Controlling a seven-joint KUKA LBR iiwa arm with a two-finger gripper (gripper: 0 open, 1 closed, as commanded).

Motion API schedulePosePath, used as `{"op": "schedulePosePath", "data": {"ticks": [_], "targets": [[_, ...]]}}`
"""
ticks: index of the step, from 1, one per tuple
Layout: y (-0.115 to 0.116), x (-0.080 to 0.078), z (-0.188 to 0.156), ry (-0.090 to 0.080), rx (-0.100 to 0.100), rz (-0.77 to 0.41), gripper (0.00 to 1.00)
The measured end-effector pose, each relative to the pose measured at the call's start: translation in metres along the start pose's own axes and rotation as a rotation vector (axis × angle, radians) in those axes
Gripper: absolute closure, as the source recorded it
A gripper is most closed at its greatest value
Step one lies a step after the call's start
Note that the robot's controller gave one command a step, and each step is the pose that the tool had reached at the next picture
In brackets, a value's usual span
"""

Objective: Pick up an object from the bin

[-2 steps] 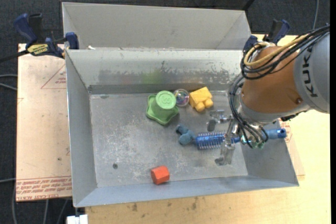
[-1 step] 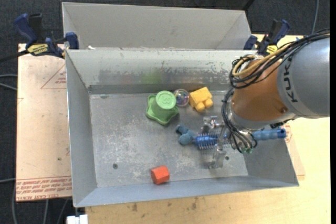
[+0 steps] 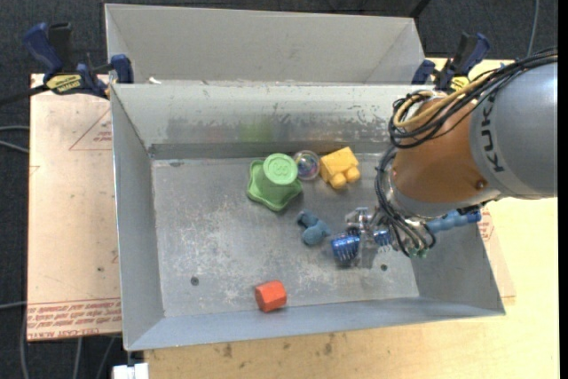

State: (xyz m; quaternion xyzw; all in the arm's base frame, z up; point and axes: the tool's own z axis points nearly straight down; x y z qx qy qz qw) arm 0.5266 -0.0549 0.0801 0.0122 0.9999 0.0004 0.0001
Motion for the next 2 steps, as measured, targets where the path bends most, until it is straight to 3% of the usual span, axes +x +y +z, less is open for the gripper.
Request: {"op": "schedulePosePath", "data": {"ticks": [1,2], "targets": [[0.012,0.019,-0.116,-0.007,0.001,-0.139,1.00],[-0.009,0.026,-0.187,-0.005,0.002,-0.397,1.00]]}}
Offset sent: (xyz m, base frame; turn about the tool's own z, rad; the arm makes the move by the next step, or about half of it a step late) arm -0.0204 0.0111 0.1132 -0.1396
